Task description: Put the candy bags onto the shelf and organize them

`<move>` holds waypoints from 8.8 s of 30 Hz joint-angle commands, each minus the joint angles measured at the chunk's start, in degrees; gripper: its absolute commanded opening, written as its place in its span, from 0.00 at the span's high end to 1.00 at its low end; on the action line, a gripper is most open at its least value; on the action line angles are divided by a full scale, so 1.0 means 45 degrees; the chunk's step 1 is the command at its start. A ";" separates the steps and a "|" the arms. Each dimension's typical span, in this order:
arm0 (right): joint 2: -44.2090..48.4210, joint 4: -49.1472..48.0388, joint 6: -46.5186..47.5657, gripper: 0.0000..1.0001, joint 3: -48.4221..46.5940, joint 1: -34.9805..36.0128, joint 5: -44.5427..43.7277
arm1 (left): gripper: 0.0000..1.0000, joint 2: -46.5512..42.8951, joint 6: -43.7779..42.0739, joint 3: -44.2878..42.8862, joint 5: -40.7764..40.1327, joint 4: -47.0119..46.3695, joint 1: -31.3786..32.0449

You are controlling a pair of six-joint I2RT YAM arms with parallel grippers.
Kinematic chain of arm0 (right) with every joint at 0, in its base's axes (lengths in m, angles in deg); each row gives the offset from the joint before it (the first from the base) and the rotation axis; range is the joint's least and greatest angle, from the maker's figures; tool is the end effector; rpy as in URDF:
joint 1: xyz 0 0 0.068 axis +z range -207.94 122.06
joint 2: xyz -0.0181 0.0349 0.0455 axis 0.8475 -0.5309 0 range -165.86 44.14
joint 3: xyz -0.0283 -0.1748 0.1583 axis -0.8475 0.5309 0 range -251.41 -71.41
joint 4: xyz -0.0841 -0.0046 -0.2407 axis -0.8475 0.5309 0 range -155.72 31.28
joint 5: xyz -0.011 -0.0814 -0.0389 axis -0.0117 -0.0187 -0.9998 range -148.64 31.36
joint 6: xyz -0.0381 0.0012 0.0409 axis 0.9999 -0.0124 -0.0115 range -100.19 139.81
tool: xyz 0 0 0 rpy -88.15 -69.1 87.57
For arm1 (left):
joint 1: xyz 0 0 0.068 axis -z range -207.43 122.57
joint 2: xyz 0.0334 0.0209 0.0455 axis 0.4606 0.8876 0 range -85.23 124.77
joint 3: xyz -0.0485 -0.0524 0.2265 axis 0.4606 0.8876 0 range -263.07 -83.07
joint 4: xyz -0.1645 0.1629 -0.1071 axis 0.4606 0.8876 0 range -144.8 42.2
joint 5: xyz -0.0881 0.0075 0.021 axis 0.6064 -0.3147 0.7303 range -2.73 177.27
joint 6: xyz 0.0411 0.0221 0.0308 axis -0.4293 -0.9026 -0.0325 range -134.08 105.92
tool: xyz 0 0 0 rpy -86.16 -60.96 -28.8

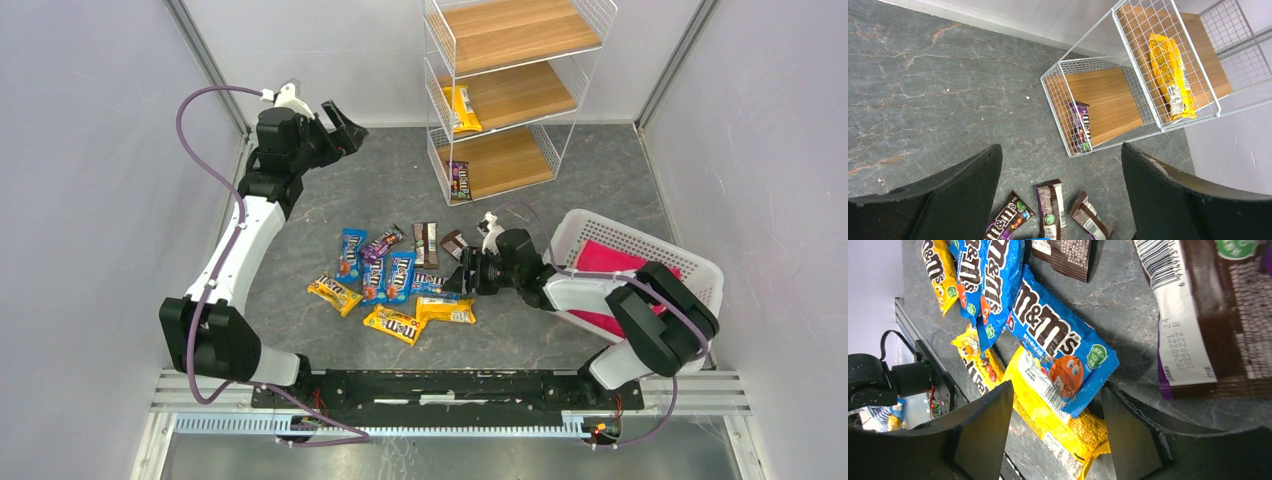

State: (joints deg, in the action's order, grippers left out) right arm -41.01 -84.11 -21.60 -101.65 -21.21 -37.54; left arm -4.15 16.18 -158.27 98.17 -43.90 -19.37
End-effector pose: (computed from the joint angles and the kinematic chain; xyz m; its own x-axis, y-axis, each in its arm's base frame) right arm 0.2122 0.1756 0.1143 -0.8801 0.1133 -0.4611 -0.2768 0.6665 0.6922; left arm 0.3306 -0.0542 0.3411 -0.4065 -0.4422 -0.7996 0.1296 0.8383 -0.5295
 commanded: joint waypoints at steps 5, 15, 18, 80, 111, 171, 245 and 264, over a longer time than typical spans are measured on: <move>-0.1713 -0.3581 -0.2481 0.39 0.0308 0.0013 0.1470 | 0.06 0.0180 0.0385 -0.0467 0.0223 -0.0309 -0.0089; -0.2507 -0.6077 -0.3931 0.62 0.0945 -0.0017 0.1836 | 0.06 0.0214 0.0480 -0.0522 0.0460 -0.0296 -0.0216; -0.2343 -0.6381 -0.4034 0.72 0.1106 -0.0007 0.1829 | 0.06 0.0205 0.0482 -0.0509 0.0416 -0.0298 -0.0227; -0.3484 0.2307 0.1614 0.98 -1.8231 -0.2052 -0.9321 | 0.08 0.0499 0.0795 -0.0421 0.0955 -0.0507 -0.1012; -0.3021 0.2268 0.0983 0.64 -1.6551 -0.1043 -0.9145 | 0.10 0.0659 0.1459 -0.0181 0.1850 -0.1051 -0.1673; 0.1993 0.5450 0.1641 0.11 -0.0966 0.0716 -0.2349 | 0.05 0.0469 0.0567 -0.0410 0.1228 -0.0634 0.0102; 0.2569 0.0597 -0.2768 0.80 0.2056 0.0781 -0.1648 | 0.04 0.0809 0.0051 -0.0801 0.0731 0.0001 0.0613; 0.0819 -0.0337 -0.3668 0.49 0.1832 0.0989 -0.0858 | 0.04 0.0772 0.0052 -0.0813 0.0758 0.0016 0.0613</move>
State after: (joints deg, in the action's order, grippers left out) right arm -35.11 -83.65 -36.07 -92.54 -17.47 -42.10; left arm -0.52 18.61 -159.43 102.19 -43.73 -16.69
